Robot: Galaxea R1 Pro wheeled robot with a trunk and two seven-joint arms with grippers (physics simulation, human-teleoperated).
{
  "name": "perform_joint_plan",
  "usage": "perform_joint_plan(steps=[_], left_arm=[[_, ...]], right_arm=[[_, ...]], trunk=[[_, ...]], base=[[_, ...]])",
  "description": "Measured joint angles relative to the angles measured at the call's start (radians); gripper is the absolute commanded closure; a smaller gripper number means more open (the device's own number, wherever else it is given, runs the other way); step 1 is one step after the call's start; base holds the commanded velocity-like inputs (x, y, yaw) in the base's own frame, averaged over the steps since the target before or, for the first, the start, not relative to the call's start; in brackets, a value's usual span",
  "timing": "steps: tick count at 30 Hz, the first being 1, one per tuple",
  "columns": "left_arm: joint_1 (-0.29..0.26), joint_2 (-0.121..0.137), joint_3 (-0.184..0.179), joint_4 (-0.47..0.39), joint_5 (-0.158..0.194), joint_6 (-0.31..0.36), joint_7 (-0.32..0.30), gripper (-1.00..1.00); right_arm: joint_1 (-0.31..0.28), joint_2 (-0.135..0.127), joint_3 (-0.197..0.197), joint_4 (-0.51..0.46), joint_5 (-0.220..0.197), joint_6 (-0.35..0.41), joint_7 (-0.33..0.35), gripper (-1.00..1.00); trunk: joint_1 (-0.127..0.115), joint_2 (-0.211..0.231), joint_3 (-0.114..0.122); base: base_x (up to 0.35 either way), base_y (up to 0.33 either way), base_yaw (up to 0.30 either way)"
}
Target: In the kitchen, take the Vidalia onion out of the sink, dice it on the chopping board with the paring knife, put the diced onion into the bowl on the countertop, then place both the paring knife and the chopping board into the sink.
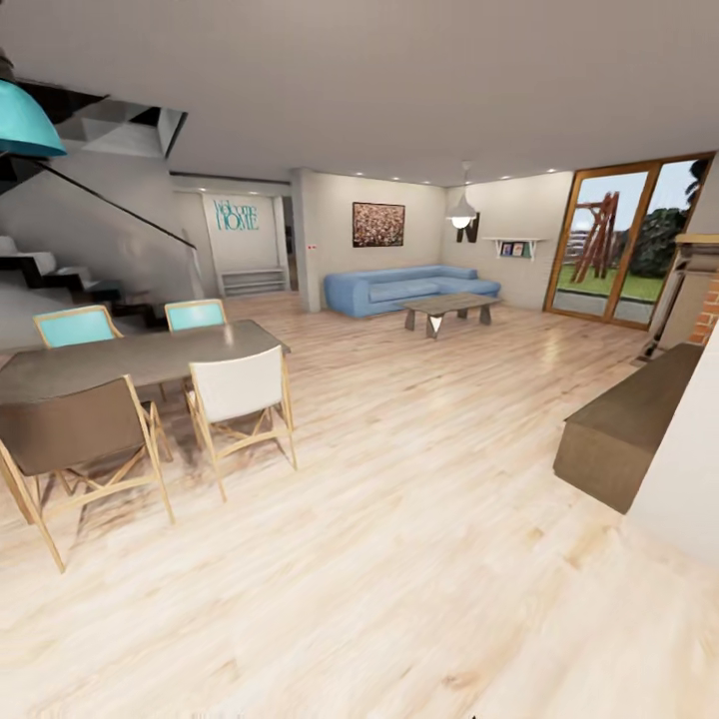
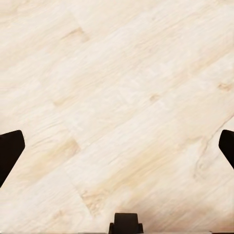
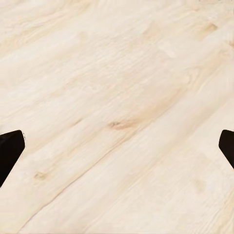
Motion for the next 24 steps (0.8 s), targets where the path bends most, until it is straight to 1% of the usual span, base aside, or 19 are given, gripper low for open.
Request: perform_joint_plan(steps=[24], left_arm=[[0.000, 0.002, 0.000, -0.001, 0.000, 0.000, 0.000, -1.00]], right_arm=[[0.000, 0.001, -0.001, 0.016, 0.000, 0.000, -0.002, -1.00]], trunk=[[0.000, 0.000, 0.000]], base=[[0.000, 0.000, 0.263]])
